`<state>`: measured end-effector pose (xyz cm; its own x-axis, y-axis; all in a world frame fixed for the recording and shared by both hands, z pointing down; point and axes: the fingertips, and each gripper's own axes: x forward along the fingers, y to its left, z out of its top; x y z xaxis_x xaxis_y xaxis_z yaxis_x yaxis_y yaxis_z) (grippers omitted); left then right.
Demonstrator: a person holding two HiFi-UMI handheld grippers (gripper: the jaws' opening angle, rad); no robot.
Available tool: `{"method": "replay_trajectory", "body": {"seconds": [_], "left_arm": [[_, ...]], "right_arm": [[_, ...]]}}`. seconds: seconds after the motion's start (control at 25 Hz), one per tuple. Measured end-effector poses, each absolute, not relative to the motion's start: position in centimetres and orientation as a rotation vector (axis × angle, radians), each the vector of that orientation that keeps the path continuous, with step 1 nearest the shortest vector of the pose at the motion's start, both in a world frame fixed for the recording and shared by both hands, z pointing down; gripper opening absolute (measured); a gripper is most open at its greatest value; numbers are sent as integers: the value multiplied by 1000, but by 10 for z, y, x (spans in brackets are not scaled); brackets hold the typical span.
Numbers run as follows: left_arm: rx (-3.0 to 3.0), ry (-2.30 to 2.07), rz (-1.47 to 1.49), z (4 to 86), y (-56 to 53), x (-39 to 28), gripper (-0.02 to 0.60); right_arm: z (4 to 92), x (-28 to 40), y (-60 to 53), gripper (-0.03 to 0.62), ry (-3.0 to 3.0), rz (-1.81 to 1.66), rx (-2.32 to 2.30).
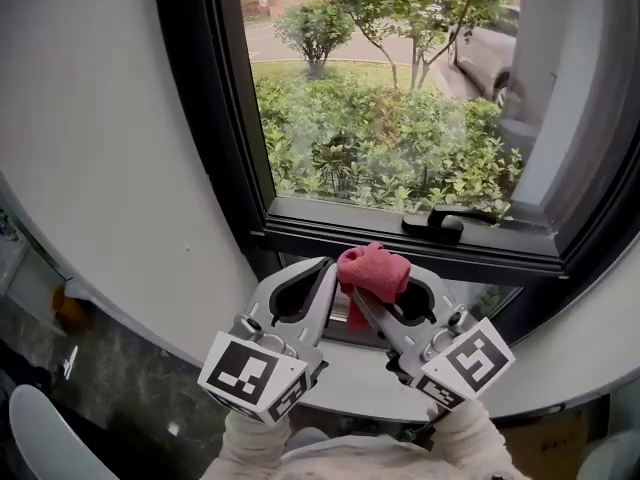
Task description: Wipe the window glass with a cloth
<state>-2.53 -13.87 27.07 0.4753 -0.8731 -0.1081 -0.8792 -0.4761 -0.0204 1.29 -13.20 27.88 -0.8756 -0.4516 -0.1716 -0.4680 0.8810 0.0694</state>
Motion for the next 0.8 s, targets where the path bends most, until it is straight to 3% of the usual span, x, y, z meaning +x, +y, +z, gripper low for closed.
{"method": "replay_trajectory", "body": {"seconds": [0.32, 0.8], "left_arm": [[-2592, 1649, 88, 267, -158, -25, 0], [-2646, 1511, 120, 240, -213, -53, 0]], "right_arm": [[227, 5, -188, 121, 2944, 518, -756], [100, -54, -302, 121, 2858, 1131, -1347]]}}
